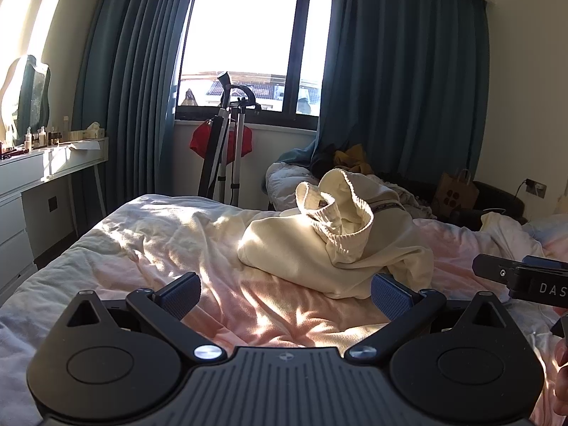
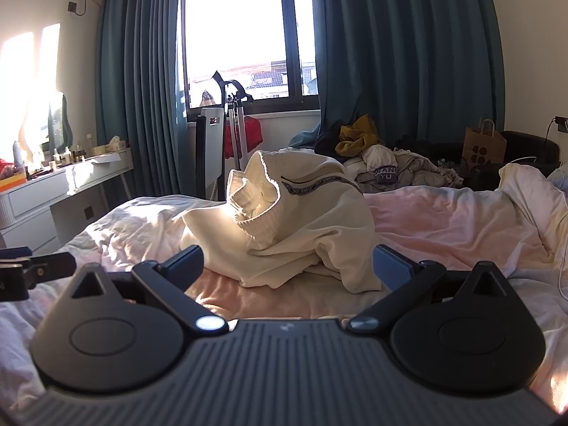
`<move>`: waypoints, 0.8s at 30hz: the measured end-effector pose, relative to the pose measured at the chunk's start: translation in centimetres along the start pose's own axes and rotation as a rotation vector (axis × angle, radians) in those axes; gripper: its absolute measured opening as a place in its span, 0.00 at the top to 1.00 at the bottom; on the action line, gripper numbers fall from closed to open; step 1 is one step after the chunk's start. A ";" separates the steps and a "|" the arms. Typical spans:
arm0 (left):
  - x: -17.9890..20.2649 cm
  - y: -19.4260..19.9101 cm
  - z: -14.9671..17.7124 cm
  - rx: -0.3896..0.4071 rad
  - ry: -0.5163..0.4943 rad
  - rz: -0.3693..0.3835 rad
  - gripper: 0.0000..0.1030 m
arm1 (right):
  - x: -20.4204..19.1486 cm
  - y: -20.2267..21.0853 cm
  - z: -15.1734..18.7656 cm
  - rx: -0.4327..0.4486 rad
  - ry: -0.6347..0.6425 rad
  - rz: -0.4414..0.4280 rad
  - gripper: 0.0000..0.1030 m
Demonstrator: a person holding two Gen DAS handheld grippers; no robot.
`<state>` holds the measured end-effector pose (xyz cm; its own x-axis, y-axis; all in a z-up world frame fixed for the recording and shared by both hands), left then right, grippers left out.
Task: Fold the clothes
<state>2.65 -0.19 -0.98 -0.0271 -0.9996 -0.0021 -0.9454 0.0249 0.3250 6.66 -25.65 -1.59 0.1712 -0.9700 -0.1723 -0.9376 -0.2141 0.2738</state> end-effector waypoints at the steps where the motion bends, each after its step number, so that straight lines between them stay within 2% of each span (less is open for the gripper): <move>1: 0.0 0.1 0.0 0.000 -0.001 -0.001 0.00 | 0.0 0.0 0.0 -0.003 0.001 0.001 0.00; 24: 0.6 0.0 -0.1 0.004 -0.017 0.017 0.00 | -0.1 -0.2 0.3 -0.005 0.014 0.009 0.00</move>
<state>2.63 -0.82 -0.84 -0.0484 -0.9987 -0.0128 -0.9460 0.0417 0.3213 6.75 -25.47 -1.88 0.1666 -0.9735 -0.1565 -0.9376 -0.2056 0.2805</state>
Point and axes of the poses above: each gripper's, at about its wrist camera, not at the fingertips, and y roughly against the way its jaws point, x to its right, z to its underside, the point moved 3 cm from there along -y, roughly the way its jaws point, and after that the axes turned 5 degrees about -y, right-handed, at the moved point
